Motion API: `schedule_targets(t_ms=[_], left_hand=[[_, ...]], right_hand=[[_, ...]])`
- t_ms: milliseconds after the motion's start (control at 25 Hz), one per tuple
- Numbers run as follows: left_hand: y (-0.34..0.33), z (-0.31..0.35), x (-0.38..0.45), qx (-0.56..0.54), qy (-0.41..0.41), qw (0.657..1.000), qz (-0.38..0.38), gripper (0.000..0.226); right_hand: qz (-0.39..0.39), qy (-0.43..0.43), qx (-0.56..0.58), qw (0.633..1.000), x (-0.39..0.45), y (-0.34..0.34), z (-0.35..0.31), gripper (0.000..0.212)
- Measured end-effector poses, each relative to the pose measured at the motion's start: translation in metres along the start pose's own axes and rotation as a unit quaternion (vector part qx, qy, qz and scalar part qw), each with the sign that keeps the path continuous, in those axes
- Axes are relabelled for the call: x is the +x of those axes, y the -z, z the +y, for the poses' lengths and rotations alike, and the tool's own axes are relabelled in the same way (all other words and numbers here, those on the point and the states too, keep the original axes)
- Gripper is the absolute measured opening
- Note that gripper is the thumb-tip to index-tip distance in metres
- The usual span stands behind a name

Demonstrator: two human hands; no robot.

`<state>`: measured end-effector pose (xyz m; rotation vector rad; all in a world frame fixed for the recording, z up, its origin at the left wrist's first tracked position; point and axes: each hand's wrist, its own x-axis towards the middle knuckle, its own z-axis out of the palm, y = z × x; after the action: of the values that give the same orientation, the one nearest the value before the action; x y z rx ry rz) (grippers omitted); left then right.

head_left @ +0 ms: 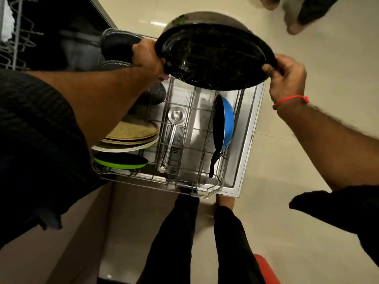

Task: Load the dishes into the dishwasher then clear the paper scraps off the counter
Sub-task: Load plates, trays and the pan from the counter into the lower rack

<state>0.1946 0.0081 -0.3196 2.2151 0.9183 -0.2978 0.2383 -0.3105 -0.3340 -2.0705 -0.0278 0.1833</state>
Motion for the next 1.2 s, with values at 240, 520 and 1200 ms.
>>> schedule_targets(t_ms=[240, 520, 1200], left_hand=[[-0.007, 0.013, 0.001, -0.043, 0.028, 0.998, 0.024, 0.011], [-0.019, -0.004, -0.002, -0.160, 0.055, 0.985, 0.043, 0.018], [-0.043, -0.022, -0.009, -0.099, 0.067, 0.993, -0.020, 0.047]], right_hand=[[0.032, 0.018, -0.030, 0.999, 0.020, -0.008, -0.015, 0.031], [0.053, 0.072, -0.047, 0.995, 0.001, -0.005, -0.008, 0.024], [-0.005, -0.030, -0.168, 0.985, 0.027, -0.026, -0.015, 0.044]])
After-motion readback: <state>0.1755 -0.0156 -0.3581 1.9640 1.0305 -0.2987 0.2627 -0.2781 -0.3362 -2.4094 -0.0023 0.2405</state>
